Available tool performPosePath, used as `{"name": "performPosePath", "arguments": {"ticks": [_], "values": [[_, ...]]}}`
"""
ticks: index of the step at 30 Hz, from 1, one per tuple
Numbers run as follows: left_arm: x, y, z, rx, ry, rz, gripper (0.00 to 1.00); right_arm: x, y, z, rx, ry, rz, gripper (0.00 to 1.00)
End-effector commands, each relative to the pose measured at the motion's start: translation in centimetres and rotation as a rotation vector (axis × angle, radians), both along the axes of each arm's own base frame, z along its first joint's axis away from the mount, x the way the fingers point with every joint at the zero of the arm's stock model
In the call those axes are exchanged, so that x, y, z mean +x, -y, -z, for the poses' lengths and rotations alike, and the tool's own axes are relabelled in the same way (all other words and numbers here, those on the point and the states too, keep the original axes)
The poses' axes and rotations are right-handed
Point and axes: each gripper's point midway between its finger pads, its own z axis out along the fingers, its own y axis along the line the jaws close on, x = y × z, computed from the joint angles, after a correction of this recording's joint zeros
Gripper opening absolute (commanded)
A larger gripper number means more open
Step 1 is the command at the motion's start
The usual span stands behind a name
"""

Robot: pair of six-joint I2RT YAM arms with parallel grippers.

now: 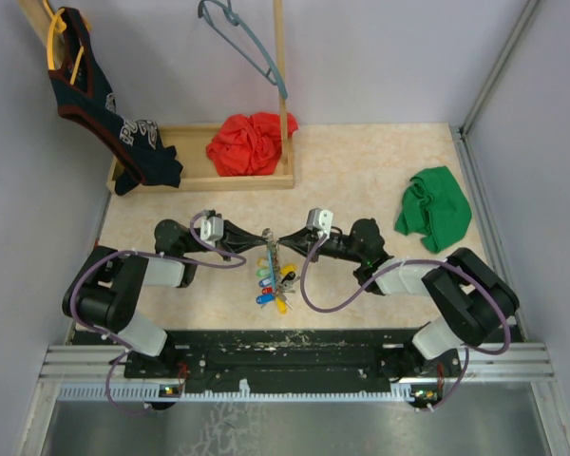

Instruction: Put the keys on the keyring

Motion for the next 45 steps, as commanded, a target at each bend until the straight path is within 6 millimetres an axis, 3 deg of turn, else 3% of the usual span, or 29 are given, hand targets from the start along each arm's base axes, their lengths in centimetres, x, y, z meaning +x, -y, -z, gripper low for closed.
{"name": "performPosePath", "arguments": {"ticks": [1,10,29,45], "values": [[-0.9,-0.2,-4.3,-0.096,0.281,-0.006,0.00,0.0,0.1,-2.0,0.046,0.059,-0.007,0.00],[-0.8,-0.2,-4.3,-0.098,0.276,-0.009,0.00,-1.1,-0.2,-2.5,0.081,0.073,-0.069,0.00],[-0.8,-0.1,-4.3,-0.097,0.268,-0.006,0.00,-0.5,-0.4,-1.6,0.054,0.044,-0.051,0.00],[-0.7,0.0,-4.4,-0.107,0.269,-0.018,0.00,-1.0,-1.1,-2.9,0.105,0.025,-0.073,0.00]]}}
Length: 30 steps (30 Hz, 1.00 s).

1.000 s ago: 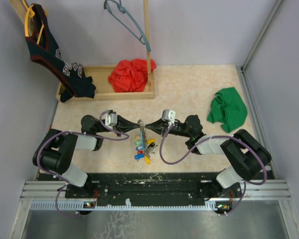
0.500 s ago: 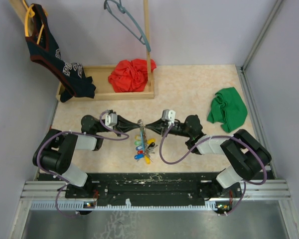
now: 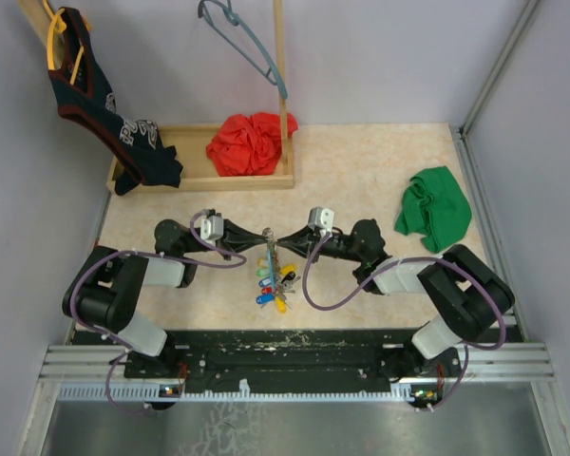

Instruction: Put the keys on the keyring

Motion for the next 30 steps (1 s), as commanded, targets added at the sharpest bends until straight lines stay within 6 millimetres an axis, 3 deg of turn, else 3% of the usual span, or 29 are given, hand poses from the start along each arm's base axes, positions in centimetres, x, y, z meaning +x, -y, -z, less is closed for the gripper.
{"name": "performPosePath", "arguments": {"ticks": [1,19,30], "values": [[-1.0,0.0,-4.3,-0.100,0.274,-0.006,0.00,-0.2,-0.8,-2.5,0.067,0.047,-0.021,0.00],[-1.5,0.3,-4.5,-0.125,0.277,-0.029,0.00,0.1,-1.3,-3.4,0.111,0.059,0.050,0.00],[-0.3,-0.2,-5.9,-0.192,0.190,-0.127,0.00,-0.3,-0.9,-1.4,0.027,0.143,0.035,0.00]]}}
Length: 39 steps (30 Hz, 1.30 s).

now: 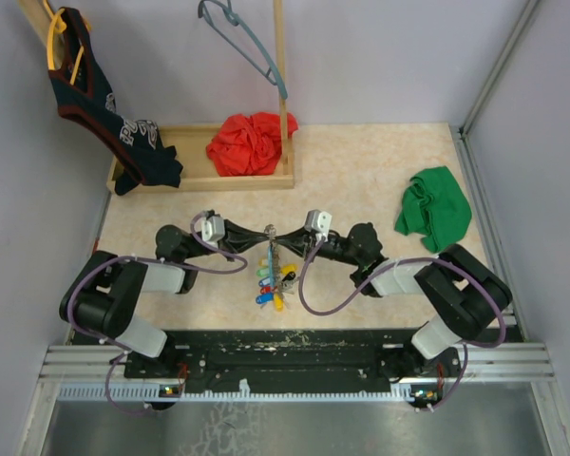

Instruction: Put the keys on the keyring

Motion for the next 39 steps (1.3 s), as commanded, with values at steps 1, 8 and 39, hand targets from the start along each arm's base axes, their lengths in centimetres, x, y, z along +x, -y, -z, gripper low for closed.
{"name": "performPosePath", "arguments": {"ticks": [1,8,39], "values": [[-0.5,-0.4,-5.5,-0.145,0.203,-0.042,0.00,-1.1,-0.3,-0.8,-0.008,0.118,-0.037,0.00],[-0.2,-0.5,-5.9,-0.176,0.149,-0.072,0.00,-0.9,0.0,0.0,-0.052,0.173,-0.028,0.00],[-0.5,-0.7,-4.9,-0.156,0.183,-0.093,0.00,-2.3,12.3,11.4,-0.489,-0.775,0.715,0.00]]}}
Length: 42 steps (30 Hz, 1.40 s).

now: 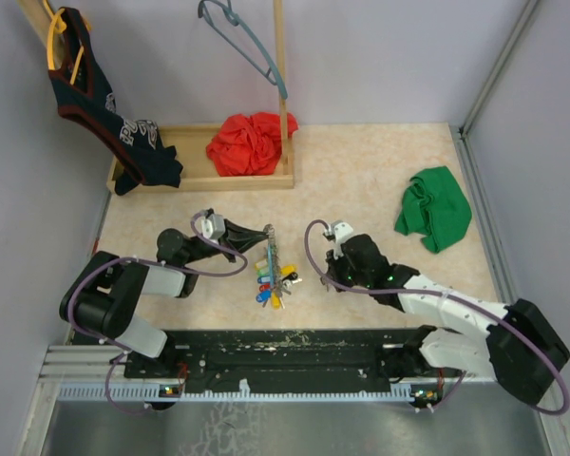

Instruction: Put the keys on the keyring

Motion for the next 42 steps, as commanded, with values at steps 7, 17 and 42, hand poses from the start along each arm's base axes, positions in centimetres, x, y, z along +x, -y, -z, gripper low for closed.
{"name": "performPosePath", "arguments": {"ticks": [7,17,42], "values": [[-1.5,-0.8,-5.1,-0.099,0.286,-0.023,0.00,6.7,-0.9,1.4,0.001,0.140,0.231,0.00],[-1.3,-0.8,-4.6,-0.093,0.282,-0.028,0.00,9.2,-1.3,2.4,0.006,0.248,0.267,0.00],[-1.6,-0.3,-4.3,-0.086,0.240,0.029,0.00,4.6,-11.6,-13.6,0.452,0.604,-0.610,0.33]]}}
